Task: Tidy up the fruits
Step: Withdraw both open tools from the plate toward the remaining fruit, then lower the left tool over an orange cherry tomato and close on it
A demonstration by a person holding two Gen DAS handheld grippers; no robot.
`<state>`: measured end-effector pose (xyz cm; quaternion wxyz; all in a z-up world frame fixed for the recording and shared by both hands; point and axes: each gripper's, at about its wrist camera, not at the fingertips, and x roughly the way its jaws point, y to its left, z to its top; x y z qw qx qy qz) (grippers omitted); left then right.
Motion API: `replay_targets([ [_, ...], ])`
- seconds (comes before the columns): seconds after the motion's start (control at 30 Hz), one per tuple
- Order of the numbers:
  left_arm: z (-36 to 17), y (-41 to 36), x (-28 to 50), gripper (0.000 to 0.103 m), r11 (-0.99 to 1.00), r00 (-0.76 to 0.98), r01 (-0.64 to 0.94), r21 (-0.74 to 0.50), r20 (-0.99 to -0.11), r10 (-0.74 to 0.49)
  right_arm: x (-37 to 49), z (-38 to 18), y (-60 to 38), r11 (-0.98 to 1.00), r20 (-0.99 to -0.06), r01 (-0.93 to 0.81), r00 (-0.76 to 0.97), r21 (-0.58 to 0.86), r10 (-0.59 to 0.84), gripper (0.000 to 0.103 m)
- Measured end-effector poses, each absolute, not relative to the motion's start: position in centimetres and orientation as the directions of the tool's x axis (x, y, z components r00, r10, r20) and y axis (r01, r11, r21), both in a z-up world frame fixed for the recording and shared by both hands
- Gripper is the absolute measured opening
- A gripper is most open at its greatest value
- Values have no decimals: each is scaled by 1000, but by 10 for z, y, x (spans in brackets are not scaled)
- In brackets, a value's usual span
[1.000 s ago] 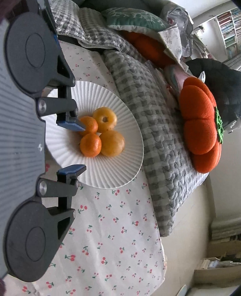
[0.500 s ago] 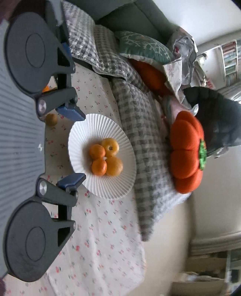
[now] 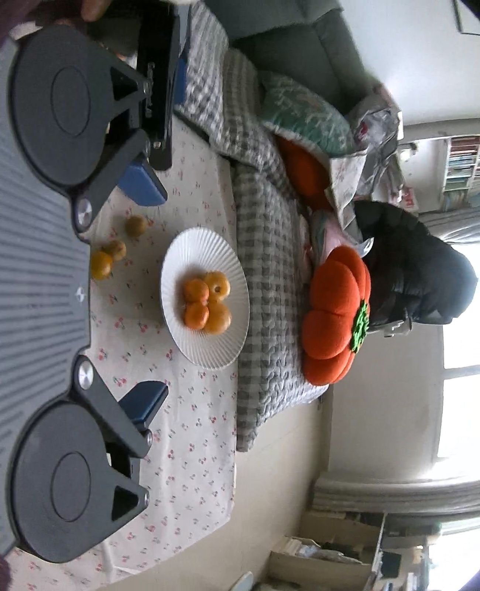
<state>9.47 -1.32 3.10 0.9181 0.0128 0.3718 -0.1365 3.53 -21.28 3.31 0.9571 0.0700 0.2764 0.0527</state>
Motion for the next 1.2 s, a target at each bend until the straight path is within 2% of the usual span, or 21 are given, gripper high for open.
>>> replay_targets([
  [0.3,33,-5,66,95,971,718,213,-112,-657,-233,3,32,-192,983,-487,-145,855,111,181,103],
  [0.47,41,-1,59,95,974,767,220,-44,-610,-201,-8,33,-185,989,-434,-128,889,68,145,103],
  [0.57,45,7,57,95,976,769,207,-67,-605,-205,-12,32,-186,989,-439,-131,886,71,149,103],
  [0.77,41,24,57,95,972,733,197,-126,-640,-232,-9,25,-188,988,-508,-126,847,91,155,103],
  [0.97,31,46,66,95,981,698,139,-137,-689,-195,-1,11,-183,988,-598,-131,787,78,152,103],
  [1.2,-5,65,79,95,975,542,84,-204,-812,-217,10,-5,-179,990,-664,-128,736,57,133,102],
])
